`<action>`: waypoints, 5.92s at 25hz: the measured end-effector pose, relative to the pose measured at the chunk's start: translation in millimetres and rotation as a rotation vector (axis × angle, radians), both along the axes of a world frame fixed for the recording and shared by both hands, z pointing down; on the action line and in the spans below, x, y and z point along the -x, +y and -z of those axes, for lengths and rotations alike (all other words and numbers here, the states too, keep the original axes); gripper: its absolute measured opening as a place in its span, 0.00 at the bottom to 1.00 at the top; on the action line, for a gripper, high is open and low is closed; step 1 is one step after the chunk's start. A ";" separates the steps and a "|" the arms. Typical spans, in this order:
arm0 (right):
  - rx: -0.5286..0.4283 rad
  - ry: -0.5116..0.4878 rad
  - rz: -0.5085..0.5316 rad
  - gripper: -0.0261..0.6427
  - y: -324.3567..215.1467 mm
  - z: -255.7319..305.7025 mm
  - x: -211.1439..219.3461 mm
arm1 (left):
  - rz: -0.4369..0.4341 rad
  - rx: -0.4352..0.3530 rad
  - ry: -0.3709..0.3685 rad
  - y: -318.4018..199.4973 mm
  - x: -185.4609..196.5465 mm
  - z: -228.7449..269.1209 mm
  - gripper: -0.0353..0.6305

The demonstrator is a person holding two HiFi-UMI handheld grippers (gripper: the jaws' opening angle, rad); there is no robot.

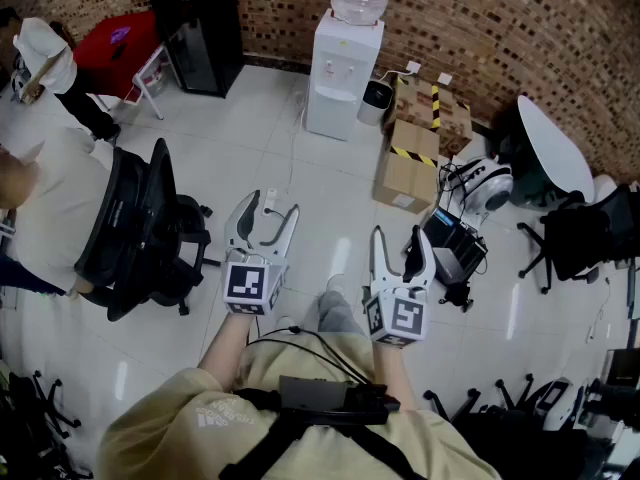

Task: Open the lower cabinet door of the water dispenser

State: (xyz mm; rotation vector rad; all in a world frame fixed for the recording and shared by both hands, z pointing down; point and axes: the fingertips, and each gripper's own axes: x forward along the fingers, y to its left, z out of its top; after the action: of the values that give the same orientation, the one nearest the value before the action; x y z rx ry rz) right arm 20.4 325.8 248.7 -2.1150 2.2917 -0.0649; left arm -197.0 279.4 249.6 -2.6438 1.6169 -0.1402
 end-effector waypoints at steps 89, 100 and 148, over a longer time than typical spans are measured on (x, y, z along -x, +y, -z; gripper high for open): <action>0.410 0.157 0.592 0.24 -798.2 -779.8 -129.8 | 0.008 0.091 0.094 -575.2 -148.6 -584.3 0.47; 0.413 0.072 1.234 0.23 -698.5 -772.0 -34.7 | -0.023 0.116 0.101 -582.1 -159.9 -593.1 0.47; -0.112 -0.025 0.080 0.67 -510.3 28.6 -154.6 | -0.011 -0.012 0.070 -490.8 -157.2 5.6 0.50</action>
State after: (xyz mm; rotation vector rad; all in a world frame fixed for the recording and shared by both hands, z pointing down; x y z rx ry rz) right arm 175.0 -184.5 220.1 -1.9586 2.3068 0.0350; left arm -39.8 -211.4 244.0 -2.6765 1.6178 -0.0373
